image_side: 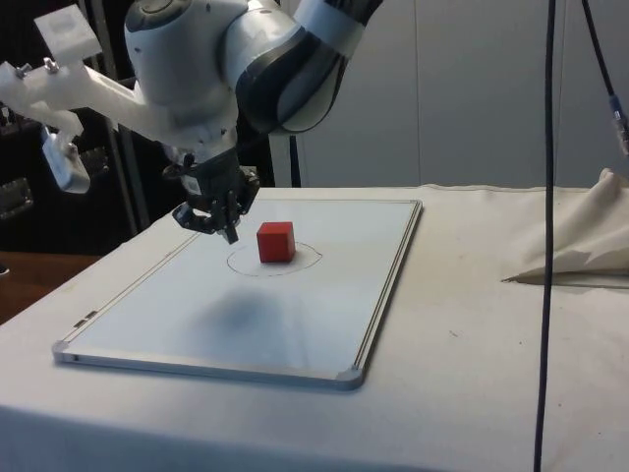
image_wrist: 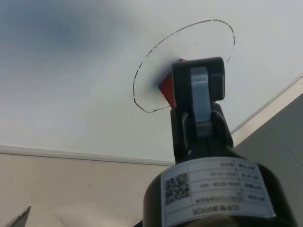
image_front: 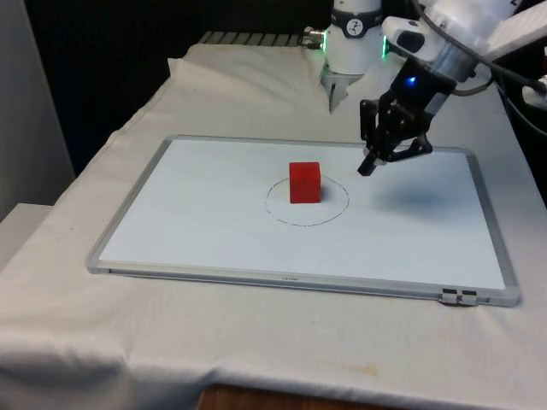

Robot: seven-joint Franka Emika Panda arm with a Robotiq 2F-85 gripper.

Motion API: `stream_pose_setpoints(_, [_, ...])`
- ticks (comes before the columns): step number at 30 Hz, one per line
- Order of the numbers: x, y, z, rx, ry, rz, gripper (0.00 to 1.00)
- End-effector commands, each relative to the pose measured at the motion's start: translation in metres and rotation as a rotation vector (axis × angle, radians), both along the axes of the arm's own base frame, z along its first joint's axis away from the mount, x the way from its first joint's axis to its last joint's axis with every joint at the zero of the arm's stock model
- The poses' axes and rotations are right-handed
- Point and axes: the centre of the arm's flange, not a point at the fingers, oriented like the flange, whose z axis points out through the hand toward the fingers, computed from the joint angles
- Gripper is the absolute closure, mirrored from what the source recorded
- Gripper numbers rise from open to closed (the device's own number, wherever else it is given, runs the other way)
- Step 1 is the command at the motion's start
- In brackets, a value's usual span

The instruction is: Push the cube into the marked area.

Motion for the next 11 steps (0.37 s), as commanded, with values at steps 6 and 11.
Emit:
stream_pose_setpoints(6, [0.0040, 0.0028, 0.0032, 0.052, -0.018, 0.001, 1.00])
stream_pose_setpoints(11, [0.0037, 0.0021, 0.0028, 0.035, -0.022, -0.003, 1.00])
